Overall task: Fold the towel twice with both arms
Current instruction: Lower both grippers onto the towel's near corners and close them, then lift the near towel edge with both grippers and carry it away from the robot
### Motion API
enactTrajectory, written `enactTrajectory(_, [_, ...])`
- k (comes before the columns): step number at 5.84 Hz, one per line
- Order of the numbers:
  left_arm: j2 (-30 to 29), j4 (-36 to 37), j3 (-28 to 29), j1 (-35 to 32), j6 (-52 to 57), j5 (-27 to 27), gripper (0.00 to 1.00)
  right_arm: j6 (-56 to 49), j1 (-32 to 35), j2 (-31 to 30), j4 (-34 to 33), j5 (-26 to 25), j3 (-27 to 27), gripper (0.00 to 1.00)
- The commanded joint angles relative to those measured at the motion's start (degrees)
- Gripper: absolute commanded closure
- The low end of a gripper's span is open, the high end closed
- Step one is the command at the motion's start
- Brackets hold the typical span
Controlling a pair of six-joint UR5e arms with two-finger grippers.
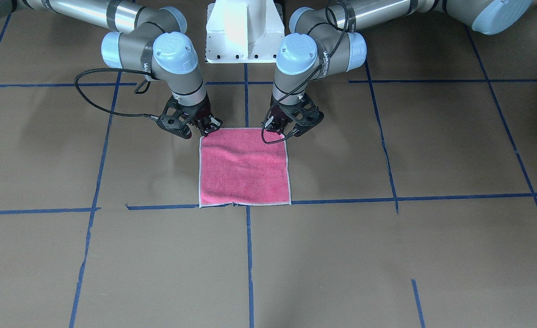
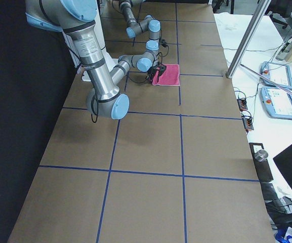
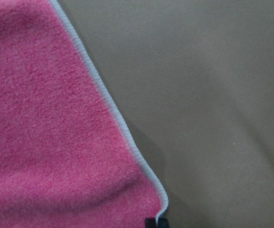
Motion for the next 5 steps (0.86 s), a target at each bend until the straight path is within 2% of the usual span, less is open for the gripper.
enactTrajectory(1, [0.0, 0.1, -0.9, -0.1, 1.0, 0.0, 1.00, 0.0, 0.3, 0.6, -0.1, 0.2, 0.3, 1.00])
enactTrajectory(2, [0.3, 0.2, -1.8, -0.3, 1.0, -0.6, 1.00, 1.0, 0.3, 0.7, 0.0, 0.2, 1.4, 1.00])
enactTrajectory(4, [2.1, 1.6, -7.8, -0.5, 0.5, -3.2, 1.00, 2.5, 0.6, 0.4, -0.8, 0.8, 5.2, 1.00])
enactTrajectory(5, [2.6, 3.6, -10.3, -0.4, 0.2, -4.1, 1.00, 4.6, 0.8, 0.5, -0.6, 3.1, 5.8, 1.00])
